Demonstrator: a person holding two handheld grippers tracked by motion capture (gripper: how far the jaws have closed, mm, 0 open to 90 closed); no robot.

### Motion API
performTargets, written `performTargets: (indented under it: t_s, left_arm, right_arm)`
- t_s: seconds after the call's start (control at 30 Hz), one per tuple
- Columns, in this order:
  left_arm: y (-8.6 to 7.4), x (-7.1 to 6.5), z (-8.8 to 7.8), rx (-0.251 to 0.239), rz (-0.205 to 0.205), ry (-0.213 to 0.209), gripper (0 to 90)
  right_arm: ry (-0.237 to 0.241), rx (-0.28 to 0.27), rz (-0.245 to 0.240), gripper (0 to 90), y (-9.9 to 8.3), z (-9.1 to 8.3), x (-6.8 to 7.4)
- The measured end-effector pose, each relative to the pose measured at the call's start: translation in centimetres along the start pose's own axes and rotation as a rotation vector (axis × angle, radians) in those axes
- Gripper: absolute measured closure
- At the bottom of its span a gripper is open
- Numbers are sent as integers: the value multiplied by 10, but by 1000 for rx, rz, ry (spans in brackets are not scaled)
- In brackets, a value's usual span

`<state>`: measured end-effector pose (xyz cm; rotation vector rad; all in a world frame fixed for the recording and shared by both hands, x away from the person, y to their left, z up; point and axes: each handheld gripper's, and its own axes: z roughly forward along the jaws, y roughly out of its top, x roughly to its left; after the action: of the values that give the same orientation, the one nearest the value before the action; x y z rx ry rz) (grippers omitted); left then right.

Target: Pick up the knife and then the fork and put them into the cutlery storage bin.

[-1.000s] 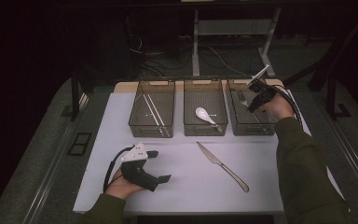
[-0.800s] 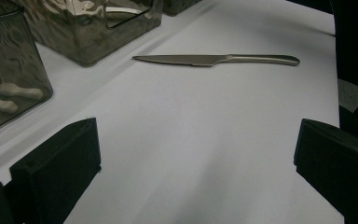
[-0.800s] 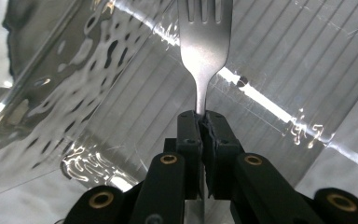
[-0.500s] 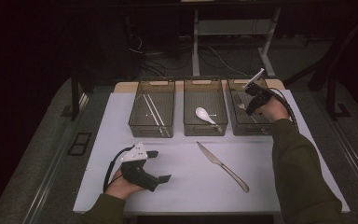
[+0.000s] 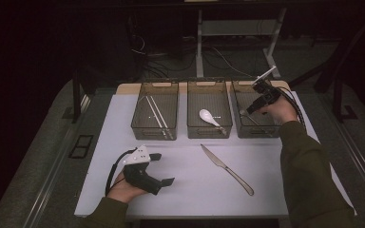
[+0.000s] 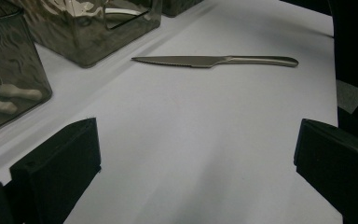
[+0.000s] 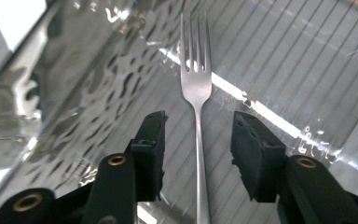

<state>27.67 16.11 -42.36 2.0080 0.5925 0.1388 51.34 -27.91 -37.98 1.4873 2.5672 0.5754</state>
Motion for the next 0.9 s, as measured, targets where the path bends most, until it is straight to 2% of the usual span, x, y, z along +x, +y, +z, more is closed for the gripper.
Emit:
performTargets:
  t_s: [0.07, 0.17, 0.23, 0.37, 0.57, 0.7, 0.9]
  left_arm:
    - [0, 0, 0, 0, 0, 0, 0]
    - [0, -1, 0, 3, 1, 0, 0]
    - [0, -1, 0, 5, 3, 1, 0]
    - [0, -1, 1, 4, 0, 1, 0]
    - [0, -1, 1, 5, -1, 1, 0]
    - [0, -1, 1, 5, -2, 1, 0]
    - [0, 0, 1, 8, -4, 2, 0]
  right_arm:
    - [10, -19, -1, 475, -1, -6, 1]
    - [1, -46, -4, 430, -3, -14, 3]
    - [-10, -69, -16, 427, -4, -22, 5]
    - [12, -134, -19, 427, -10, -37, 10]
    - [13, -174, -64, 423, -25, -56, 22]
    - [56, -204, -63, 396, -37, -67, 27]
    - [95, -242, -91, 389, -58, -73, 38]
